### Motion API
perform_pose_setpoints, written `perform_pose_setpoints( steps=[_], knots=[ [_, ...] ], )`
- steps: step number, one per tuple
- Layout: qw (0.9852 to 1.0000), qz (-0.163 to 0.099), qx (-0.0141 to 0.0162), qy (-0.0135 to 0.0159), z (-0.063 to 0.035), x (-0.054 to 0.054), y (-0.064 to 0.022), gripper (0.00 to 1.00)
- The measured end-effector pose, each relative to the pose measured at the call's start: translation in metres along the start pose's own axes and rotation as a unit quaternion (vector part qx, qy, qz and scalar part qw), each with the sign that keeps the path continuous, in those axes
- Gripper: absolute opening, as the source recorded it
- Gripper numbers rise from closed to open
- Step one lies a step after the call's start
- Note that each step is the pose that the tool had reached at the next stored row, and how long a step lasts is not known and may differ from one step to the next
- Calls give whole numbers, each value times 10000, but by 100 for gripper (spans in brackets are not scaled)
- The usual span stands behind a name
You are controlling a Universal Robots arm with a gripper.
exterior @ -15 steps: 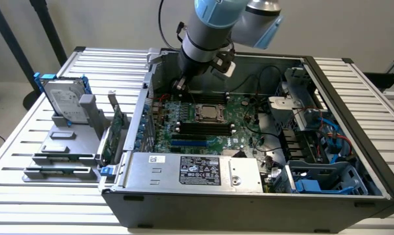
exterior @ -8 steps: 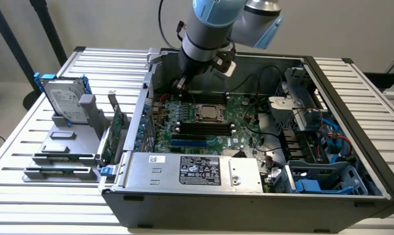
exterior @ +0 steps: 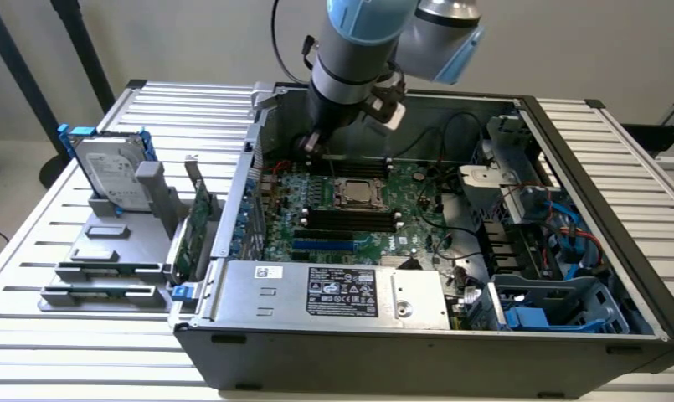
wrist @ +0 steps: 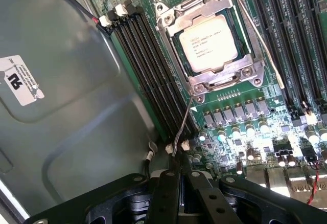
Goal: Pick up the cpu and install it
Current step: 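Install the first cpu locking lever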
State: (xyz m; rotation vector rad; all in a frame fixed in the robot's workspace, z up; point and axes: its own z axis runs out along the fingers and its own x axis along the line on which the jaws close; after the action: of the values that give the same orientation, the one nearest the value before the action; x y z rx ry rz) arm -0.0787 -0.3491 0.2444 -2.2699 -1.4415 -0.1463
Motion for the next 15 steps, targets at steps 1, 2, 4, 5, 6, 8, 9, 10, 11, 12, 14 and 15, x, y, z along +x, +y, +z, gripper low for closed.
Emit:
perform_pose_setpoints(
  steps=[1,2,4,5,6,8,9,10,11,12,14,15],
  knots=[
    [10000,-5,-20,9,-2,2,3,11],
    [10000,-10,-38,18,-5,5,5,11],
    [10000,-22,-75,35,-9,10,12,11],
    [9999,-29,-93,43,-11,13,18,11],
    [9999,-37,-110,51,-13,16,24,11],
    [9999,-52,-146,67,-16,23,36,11],
    [9998,-60,-162,74,-18,26,43,11],
    [9998,-69,-182,82,-20,29,50,11],
    [9997,-77,-199,90,-21,33,58,11],
    [9997,-85,-217,98,-23,35,64,11],
    [9996,-103,-254,114,-26,41,78,11],
    [9995,-112,-273,122,-27,44,86,11]
  ],
)
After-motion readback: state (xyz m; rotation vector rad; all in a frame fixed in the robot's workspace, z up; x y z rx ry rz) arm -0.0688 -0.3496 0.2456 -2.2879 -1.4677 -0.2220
